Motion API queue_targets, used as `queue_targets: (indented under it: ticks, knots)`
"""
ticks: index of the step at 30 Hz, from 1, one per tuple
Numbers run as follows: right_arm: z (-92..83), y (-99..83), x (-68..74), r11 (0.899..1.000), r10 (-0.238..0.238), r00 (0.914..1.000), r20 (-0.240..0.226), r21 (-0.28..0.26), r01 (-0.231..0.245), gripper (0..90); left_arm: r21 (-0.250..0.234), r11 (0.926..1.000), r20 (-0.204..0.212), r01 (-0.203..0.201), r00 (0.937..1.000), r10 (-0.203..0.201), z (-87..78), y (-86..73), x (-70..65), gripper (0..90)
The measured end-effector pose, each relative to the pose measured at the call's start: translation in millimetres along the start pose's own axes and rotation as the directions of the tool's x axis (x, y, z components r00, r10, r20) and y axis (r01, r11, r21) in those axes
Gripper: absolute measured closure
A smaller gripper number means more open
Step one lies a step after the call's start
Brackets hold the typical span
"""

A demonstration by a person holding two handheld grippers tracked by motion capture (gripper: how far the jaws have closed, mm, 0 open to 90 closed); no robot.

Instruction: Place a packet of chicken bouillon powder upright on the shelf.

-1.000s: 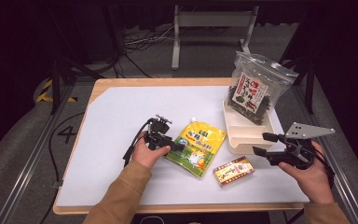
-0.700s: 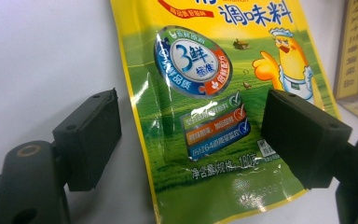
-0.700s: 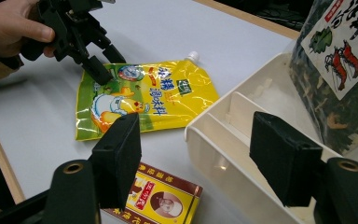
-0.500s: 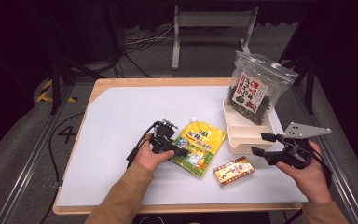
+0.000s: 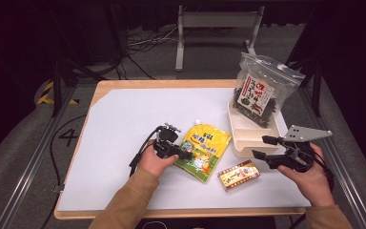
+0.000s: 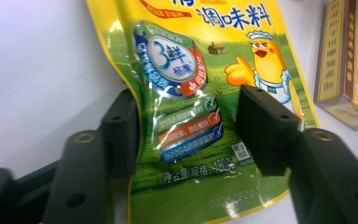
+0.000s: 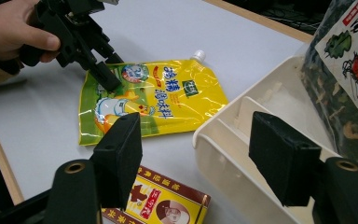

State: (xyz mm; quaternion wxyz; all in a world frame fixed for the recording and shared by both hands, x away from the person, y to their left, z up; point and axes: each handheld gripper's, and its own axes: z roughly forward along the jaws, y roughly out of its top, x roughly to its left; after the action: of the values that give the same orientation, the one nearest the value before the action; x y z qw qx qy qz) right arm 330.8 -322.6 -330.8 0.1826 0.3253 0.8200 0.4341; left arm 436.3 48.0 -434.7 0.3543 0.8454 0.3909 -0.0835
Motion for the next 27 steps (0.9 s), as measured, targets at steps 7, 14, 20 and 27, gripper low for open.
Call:
queue_targets:
  ticks: [7, 14, 20, 27]
  knots:
    - [-0.9, -1.1, -0.6, 1.0, -0.003, 1.0, 0.005, 0.005, 0.003, 36.5, -0.02, 0.9993, -0.006, 0.033, 0.9994, -0.033, -4.3, -1.7, -2.1, 67.7]
    - [-2.1, -1.3, -0.3, 1.0, -0.003, 1.0, 0.005, 0.002, 0.003, 37.5, -0.054, 0.9978, 0.019, 0.039, 0.9991, -0.038, -16.6, -0.6, -7.8, 79.6]
    - [-4.8, -0.3, 0.4, 1.0, -0.003, 1.0, 0.007, -0.007, 0.003, 38.5, -0.084, 0.9963, 0.003, -0.018, 0.9998, 0.018, -31.7, 1.4, -24.3, 83.8]
    - [-6.4, 2.1, 3.3, 1.0, -0.007, 1.0, 0.003, -0.006, 0.007, 40.1, -0.118, 0.9898, -0.024, -0.08, 0.9967, 0.077, -47.0, 1.7, -36.9, 85.2]
